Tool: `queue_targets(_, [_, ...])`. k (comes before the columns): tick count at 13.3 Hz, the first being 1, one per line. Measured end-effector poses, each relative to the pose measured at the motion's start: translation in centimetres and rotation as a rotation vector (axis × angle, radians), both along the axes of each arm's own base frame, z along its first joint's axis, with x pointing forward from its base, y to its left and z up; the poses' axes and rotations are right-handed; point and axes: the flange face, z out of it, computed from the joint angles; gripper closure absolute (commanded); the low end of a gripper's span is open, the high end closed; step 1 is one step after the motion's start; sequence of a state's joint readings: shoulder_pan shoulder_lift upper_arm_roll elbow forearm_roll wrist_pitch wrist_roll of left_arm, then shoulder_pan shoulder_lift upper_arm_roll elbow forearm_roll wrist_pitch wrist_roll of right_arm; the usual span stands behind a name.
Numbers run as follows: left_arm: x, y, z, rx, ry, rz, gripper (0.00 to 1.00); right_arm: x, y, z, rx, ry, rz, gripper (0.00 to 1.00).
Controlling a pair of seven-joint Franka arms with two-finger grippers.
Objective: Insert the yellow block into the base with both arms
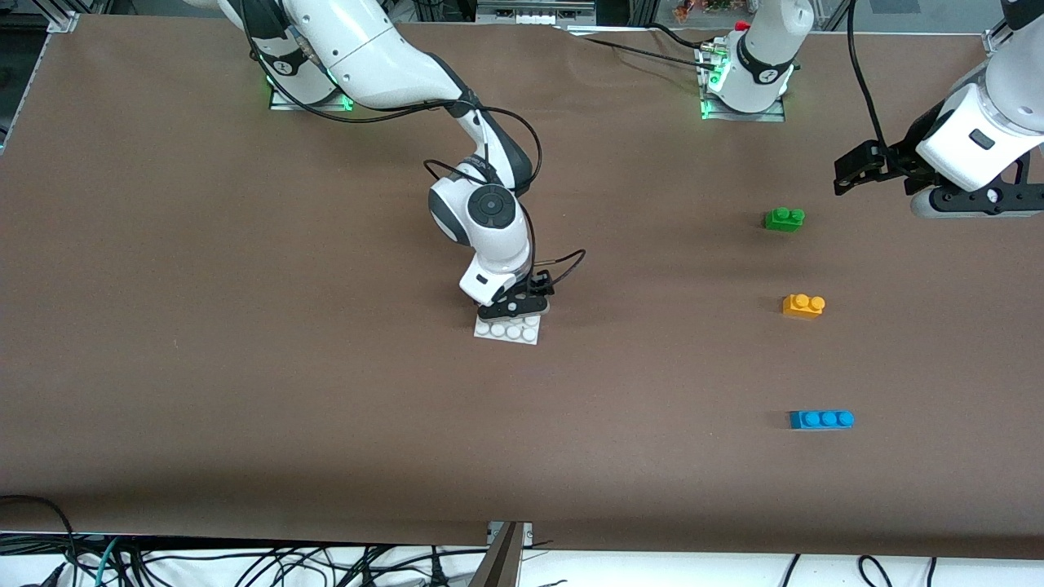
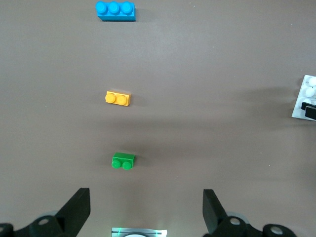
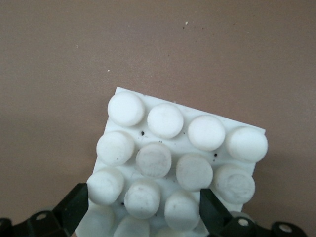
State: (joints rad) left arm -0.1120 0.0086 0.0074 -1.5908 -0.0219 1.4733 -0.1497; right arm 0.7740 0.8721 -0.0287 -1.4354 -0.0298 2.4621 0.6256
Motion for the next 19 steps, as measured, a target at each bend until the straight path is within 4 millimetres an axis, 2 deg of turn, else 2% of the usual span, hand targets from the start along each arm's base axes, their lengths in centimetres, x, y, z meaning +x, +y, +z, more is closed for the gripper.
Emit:
queue_targets(5, [0.0,0.0,0.0,0.0,0.0,-0.001,0.0,-0.3,0.3,-0.1,-0.019,-0.012,0.06,0.0])
queue_targets(19, [0.0,-0.1,0.0,0.0,0.0,-0.002,0.0,-3.4,3.6,-0.1,-0.031,-0.043,0.159,0.0])
